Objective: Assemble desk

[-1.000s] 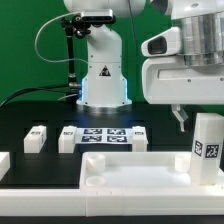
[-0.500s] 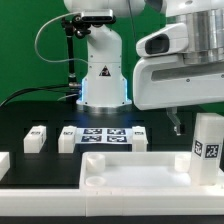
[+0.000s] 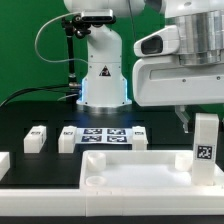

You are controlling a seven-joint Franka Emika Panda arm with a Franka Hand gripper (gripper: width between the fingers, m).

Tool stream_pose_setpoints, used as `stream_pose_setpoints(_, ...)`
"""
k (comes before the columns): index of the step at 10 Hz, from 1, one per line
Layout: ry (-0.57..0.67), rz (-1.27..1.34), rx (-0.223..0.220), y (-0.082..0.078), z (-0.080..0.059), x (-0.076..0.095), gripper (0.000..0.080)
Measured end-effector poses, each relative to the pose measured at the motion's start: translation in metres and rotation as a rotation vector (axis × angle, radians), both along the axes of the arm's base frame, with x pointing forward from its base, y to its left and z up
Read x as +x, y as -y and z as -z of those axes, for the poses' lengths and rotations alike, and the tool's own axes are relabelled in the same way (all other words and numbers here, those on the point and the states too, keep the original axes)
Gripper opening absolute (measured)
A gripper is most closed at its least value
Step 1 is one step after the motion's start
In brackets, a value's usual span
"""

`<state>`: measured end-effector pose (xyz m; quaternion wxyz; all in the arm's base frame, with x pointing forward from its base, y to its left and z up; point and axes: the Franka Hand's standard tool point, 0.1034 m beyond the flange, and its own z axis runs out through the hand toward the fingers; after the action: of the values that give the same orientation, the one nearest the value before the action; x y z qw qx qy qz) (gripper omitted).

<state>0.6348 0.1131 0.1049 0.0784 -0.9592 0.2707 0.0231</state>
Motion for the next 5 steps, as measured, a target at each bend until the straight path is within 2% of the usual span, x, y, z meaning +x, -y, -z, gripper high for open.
stream_pose_setpoints(2,-0.027,0.162,0.0,-0.0002,0.0002,-0.0002,0.0308)
stream_pose_setpoints(3,-0.063,0.357,0.009,-0.0018,0.0003,-0.0006,0.0303)
stream_pose_setpoints(5,-0.126,0.718,0.058,-0.0064,-0.0006,0.0028,0.0292)
